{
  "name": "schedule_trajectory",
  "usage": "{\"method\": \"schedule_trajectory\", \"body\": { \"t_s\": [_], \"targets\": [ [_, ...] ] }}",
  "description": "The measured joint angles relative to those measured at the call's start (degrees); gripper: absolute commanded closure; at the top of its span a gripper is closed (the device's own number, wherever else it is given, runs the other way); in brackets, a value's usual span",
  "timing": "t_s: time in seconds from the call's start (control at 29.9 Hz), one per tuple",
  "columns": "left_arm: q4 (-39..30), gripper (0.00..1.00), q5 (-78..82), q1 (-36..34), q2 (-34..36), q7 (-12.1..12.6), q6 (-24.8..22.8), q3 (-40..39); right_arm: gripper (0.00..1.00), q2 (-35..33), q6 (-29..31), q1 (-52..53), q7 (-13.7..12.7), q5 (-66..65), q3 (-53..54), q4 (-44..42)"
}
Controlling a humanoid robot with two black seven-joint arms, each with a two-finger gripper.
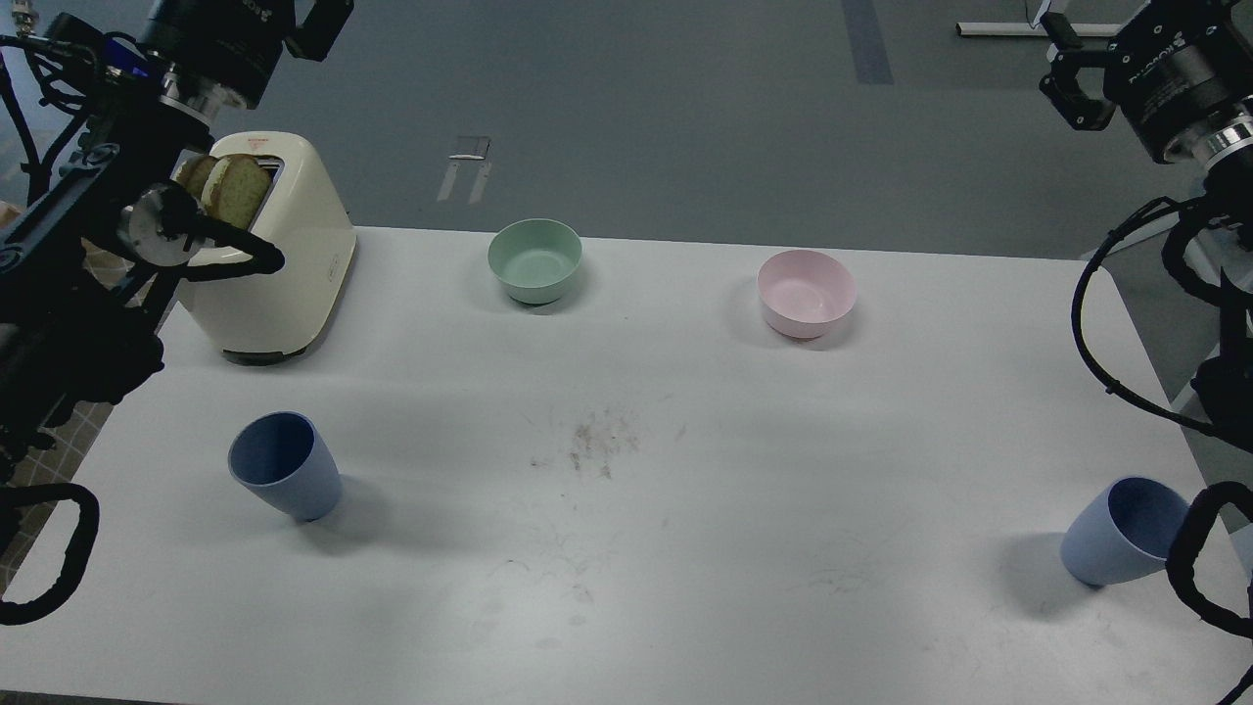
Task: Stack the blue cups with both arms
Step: 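Lower the left gripper from beside the toaster toward the nearer blue cup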
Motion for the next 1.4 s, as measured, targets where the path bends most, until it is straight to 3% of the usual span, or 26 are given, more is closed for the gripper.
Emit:
{"method": "schedule_trajectory", "body": {
  "t_s": [0.73, 1.0, 1.17, 1.4],
  "targets": [
    [0.0, 0.02, -0.6, 0.3, -0.8, 0.3, -0.9, -0.7, 0.00, -0.2, 0.0, -0.2, 0.0, 0.0, -0.1, -0.2],
    [-0.7, 0.03, 2.2, 0.8, 2.8, 0.0, -0.9, 0.9, 0.00, -0.7, 0.0, -0.7, 0.0, 0.4, 0.3, -0.5],
    [-9.6, 0.04, 10.3, 3.3, 12.7, 0.0, -0.9, 5.4, 0.00, -1.6, 0.0, -2.1, 0.0, 0.4, 0.5, -0.4],
    [-29.5, 0.06, 32.6, 12.7, 26.1, 0.0, 2.5, 7.3, 0.00, -2.6, 0.0, -3.9, 1.2, 0.5, 1.2, -0.4]
  ]
}}
